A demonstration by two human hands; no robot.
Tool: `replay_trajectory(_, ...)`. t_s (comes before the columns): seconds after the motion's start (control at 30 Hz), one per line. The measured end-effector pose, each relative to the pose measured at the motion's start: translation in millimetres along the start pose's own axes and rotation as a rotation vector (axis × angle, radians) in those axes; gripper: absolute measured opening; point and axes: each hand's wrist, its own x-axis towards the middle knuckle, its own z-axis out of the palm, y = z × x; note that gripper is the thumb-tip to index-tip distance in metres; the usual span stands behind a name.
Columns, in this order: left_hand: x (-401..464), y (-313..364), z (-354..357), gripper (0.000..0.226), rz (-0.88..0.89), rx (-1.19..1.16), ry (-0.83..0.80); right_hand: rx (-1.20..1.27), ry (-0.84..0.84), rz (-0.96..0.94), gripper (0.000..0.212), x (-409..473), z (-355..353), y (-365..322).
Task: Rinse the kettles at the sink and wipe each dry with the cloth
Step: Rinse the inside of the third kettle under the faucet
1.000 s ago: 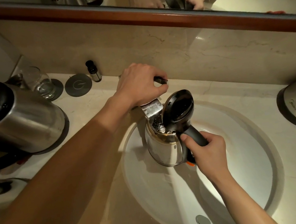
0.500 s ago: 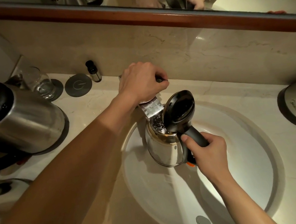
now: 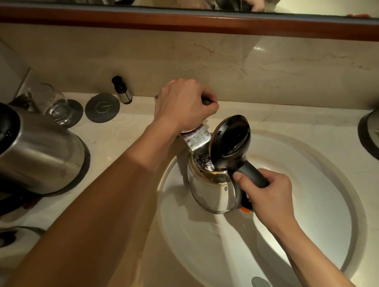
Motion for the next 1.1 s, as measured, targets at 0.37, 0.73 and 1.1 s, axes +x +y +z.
replay_trajectory(0.37, 0.8, -0.7, -0.8, 0.022, 0.003, 0.011, 0.008, 0.000, 0.006, 0.002, 0.057, 0.1, 0.4, 1.0)
replay_trajectory(0.73, 0.8, -1.6, 1.4, 0.024, 0.004, 0.010, 0.014, -0.005, 0.003, -0.018, 0.055, -0.3, 0.2, -1.8)
replay_trajectory(1.1, 0.6, -1.6, 1.0, 0.023, 0.000, 0.001, 0.013, -0.017, 0.005, -0.033, 0.057, 0.6, -0.7, -1.6)
